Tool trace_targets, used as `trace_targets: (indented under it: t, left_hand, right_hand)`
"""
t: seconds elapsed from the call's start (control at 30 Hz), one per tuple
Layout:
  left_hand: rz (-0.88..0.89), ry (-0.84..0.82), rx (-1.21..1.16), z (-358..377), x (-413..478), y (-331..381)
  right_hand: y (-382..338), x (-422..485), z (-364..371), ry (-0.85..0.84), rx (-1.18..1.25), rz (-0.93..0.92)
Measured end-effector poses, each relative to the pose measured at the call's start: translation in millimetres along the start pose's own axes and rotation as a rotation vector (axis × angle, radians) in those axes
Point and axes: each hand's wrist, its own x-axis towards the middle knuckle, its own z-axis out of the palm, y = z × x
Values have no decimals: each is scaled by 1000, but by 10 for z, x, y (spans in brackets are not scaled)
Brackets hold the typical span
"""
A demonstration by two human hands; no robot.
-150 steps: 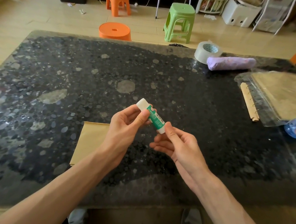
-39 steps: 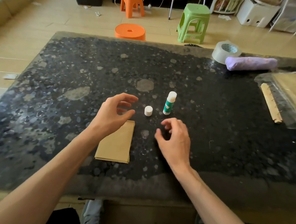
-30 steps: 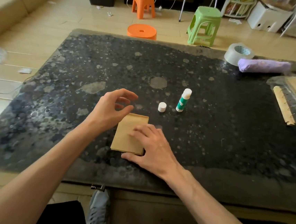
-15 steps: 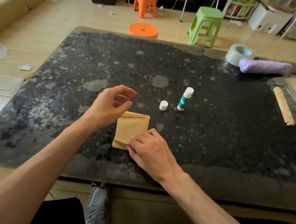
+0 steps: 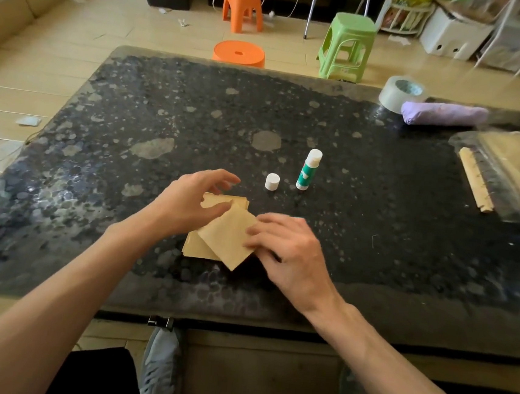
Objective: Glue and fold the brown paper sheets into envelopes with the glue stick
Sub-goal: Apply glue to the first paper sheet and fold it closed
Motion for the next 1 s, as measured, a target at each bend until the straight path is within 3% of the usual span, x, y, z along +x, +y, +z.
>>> trace_targets:
  t: [0.27, 0.4, 0.53, 1.0]
  left_hand:
    - [12, -183, -49, 536, 116, 407]
    - [198, -183, 165, 751, 162, 567]
    - [251, -155, 290, 910, 184, 567]
    - [346, -30, 395, 1025, 130, 380]
  right_hand:
    - [471, -166, -706, 20, 287, 576]
    - [667, -257, -866, -65, 304, 825]
    - [673, -261, -898, 46, 558, 1155]
    - [898, -61, -767, -10, 166, 863]
